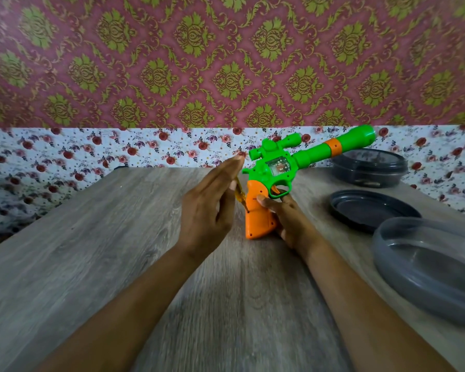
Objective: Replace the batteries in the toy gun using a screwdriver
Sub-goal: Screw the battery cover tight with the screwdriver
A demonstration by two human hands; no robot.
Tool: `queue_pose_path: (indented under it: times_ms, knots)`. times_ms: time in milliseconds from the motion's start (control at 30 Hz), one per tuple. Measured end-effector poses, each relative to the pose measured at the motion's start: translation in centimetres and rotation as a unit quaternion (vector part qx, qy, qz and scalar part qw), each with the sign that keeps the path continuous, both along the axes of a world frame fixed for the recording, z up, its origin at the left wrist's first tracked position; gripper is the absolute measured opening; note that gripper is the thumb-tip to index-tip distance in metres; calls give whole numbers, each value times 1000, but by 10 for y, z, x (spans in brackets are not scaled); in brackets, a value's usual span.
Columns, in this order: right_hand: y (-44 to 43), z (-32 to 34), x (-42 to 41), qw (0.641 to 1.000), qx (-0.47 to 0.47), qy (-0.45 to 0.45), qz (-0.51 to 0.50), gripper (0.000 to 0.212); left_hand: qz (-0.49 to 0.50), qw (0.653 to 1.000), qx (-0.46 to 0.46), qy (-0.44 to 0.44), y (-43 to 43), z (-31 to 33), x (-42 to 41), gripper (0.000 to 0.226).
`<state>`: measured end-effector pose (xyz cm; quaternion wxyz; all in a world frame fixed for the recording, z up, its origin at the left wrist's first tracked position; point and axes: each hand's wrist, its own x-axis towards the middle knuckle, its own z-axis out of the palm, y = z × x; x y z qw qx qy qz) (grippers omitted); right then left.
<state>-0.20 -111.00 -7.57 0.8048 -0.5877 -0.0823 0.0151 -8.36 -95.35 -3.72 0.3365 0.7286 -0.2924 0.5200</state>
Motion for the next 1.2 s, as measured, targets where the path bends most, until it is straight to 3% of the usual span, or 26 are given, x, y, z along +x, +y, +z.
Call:
queue_pose_path:
  times_ms: [233,500,667,967,1200]
  knots:
    - [-1,-6,4,1000,-1,-8,13,50,-5,999,34,-23,-3,0,0,35]
    - [1,-4,4,1000,11,1,4,49,38,998,4,-42,1,5,-2,22]
    - [1,0,0,1000,8,-4,7,43,55,998,13,-28,5,7,0,35]
    - [1,-1,-1,1000,20,-14,12,45,-33,999,-21,-14,0,3,-3,9]
    - [0,-2,0,1000,19,-15,14,47,-11,1000,-18,23,3,5,-2,32]
